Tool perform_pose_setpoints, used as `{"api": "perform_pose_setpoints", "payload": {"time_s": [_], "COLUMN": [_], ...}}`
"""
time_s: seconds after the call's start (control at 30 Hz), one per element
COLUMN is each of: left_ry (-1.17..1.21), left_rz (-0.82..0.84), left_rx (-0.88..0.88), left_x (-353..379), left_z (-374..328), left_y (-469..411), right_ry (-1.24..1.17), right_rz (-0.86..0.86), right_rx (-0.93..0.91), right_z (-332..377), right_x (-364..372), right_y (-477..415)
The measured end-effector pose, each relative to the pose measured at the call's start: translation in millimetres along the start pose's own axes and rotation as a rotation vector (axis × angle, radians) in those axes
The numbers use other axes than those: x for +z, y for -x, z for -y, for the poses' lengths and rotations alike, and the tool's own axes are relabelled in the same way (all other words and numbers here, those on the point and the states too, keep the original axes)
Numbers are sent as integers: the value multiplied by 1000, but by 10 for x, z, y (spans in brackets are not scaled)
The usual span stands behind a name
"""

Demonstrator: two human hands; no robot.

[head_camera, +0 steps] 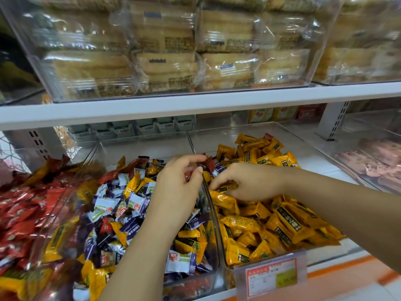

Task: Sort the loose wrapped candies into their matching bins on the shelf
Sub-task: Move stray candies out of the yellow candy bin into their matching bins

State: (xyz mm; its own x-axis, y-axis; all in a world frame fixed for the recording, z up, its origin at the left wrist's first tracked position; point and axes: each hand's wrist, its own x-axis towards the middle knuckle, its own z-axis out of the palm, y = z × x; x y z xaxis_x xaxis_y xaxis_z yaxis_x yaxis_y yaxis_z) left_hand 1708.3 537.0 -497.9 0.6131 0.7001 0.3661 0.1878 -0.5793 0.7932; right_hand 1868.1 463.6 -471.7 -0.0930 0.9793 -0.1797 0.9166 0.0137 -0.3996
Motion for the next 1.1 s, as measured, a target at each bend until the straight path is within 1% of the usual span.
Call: {"api": "perform_pose_setpoints", "payload": {"time_s": [0.17,0.23,0.4,0.47,0.53,0.6,0.73,0.8,0.9,1.0,1.1], "left_ry": [-6,-12,-7,-7,-5,1,5,6,4,9,12], "left_rz": [2,0,4,4,6,8,9,8,8,8,9], "left_rx": [2,6,2,2,-1,-6,-4,0,5,4,8], "left_x": [2,4,6,4,3,4,2,-3,-3,-2,-3], "left_z": [-11,-8,-4,-3,-3,-4,4,5,5,9,7], "left_y": [7,6,12,10,7,6,6,6,2,2,6], "right_ry": [9,-12,-42,-57,-70,4,225,253,208,238,230], "right_rz": [15,16,84,41,-76,-166,-157,-201,-170,-109,-97], "right_rx": [-47,-26,18,36,74,139,271,299,278,231,204], "right_z": [38,19,-3,-15,-66,-145,-252,-269,-288,-297,-313], "right_x": [-5,-31,-213,-266,-264,-218,-95,-83,-74,-42,-52], "right_y": [225,304,414,346,202,17,-300,-385,-451,-504,-552]}}
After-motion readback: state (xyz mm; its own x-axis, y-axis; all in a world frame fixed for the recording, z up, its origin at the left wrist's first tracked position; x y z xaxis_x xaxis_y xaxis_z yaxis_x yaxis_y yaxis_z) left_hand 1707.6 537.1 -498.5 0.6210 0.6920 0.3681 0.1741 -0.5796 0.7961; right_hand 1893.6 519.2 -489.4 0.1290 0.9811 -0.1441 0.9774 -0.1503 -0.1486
